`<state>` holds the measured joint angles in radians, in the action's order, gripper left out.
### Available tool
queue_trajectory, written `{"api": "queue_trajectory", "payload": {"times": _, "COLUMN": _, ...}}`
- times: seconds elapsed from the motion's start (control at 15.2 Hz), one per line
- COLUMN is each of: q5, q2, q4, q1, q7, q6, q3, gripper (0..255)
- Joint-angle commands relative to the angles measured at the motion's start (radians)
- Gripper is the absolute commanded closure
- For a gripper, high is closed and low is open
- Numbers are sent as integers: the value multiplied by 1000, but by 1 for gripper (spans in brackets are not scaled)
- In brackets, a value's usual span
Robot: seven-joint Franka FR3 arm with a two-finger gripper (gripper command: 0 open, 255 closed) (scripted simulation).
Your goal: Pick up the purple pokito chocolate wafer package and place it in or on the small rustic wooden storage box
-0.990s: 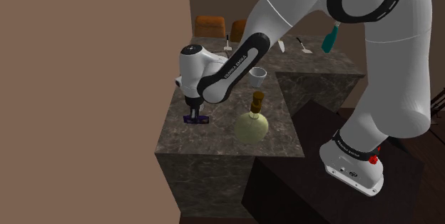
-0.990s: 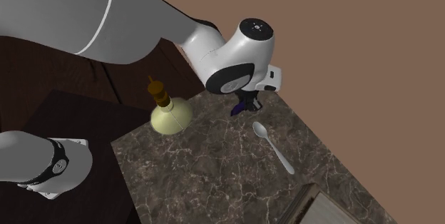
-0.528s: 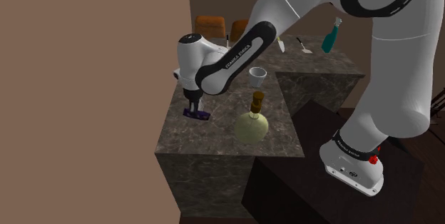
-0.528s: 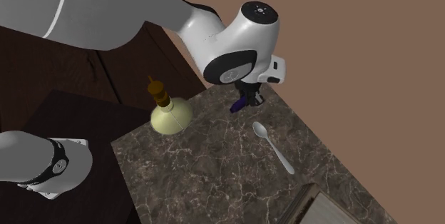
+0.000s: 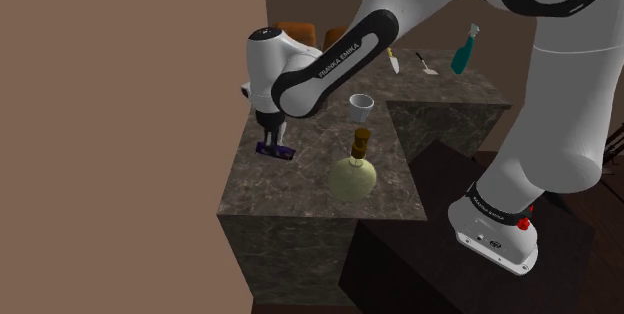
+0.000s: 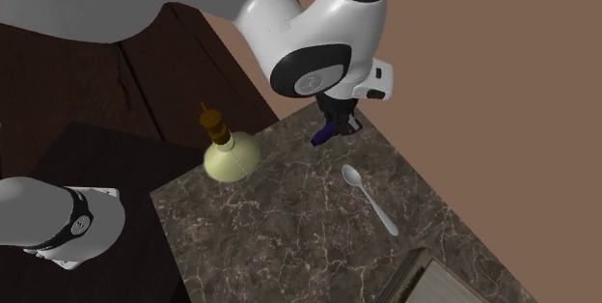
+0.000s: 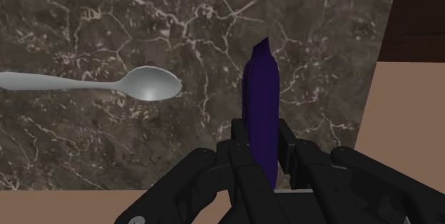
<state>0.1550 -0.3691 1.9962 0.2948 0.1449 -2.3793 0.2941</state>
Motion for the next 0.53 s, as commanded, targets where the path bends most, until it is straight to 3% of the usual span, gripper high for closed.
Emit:
{"api": "queue_trajectory", "payload": {"times": 0.0, "q5": -8, "q2": 16, "q4": -6, "q1": -2, "q7": 4, "q6": 22, "q3": 4, "gripper": 255}}
{"api": "queue_trajectory", "payload": {"times": 0.46, "q5": -34, "q2": 73, "q4": -30, "q1": -11, "q7": 22, "q6": 99, "q3": 16, "gripper": 255}}
